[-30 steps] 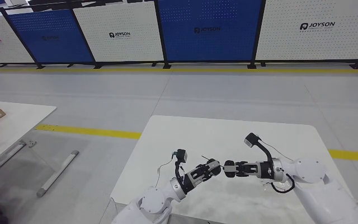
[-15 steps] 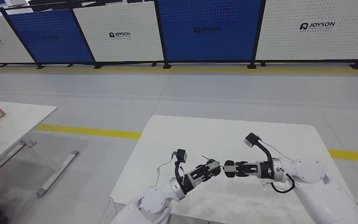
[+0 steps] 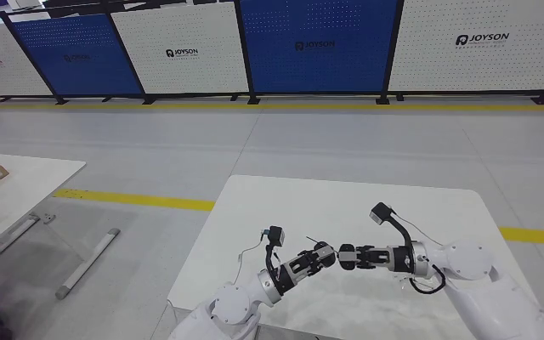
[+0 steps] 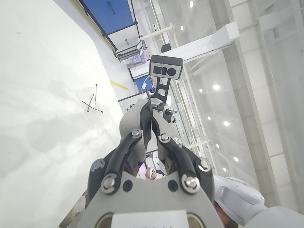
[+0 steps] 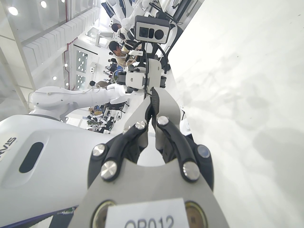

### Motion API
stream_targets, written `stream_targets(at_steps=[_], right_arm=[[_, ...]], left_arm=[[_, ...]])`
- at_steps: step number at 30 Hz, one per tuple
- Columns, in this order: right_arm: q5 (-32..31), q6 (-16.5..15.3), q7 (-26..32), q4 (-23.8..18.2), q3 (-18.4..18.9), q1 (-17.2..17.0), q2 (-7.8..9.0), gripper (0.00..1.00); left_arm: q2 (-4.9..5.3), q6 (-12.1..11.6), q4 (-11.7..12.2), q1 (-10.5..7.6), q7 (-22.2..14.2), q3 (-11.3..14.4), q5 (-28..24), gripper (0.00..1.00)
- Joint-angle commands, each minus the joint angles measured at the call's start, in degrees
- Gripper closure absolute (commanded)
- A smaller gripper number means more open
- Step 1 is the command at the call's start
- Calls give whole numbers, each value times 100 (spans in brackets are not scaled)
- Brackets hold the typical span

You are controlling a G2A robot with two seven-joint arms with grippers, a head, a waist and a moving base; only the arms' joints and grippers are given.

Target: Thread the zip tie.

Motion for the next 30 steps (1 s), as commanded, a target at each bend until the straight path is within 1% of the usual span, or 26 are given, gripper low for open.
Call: stream_targets(at_steps=[1, 4, 9, 11, 14, 16, 17, 30], right_arm=[[-44, 14, 12, -15, 28, -16, 10, 0], [26, -44, -29, 41, 138, -88, 33, 0], [153, -129, -6, 120, 383, -254, 97, 0], [245, -129, -3, 89, 538, -360, 131, 0], [417, -129, 19, -3, 831, -569, 183, 0], [531, -129, 55, -87, 1004, -708, 205, 0], [531, -129, 55, -87, 1004, -708, 205, 0], [531, -129, 55, -87, 1004, -708, 205, 0]], left_arm=[[0, 2, -16, 18, 116, -21, 58, 100], [-6, 39, -26, 36, 258, -29, 110, 100], [-26, 151, -31, 43, 779, -45, 449, 100], [-44, 316, -16, 37, 1058, -2, 680, 100], [-84, 749, 24, -21, 1500, 136, 1119, 100], [-122, 1049, 35, -69, 1654, 253, 1128, 100], [-134, 1135, 40, -86, 1662, 288, 1080, 100], [-136, 1127, 60, -84, 1631, 305, 1089, 100]])
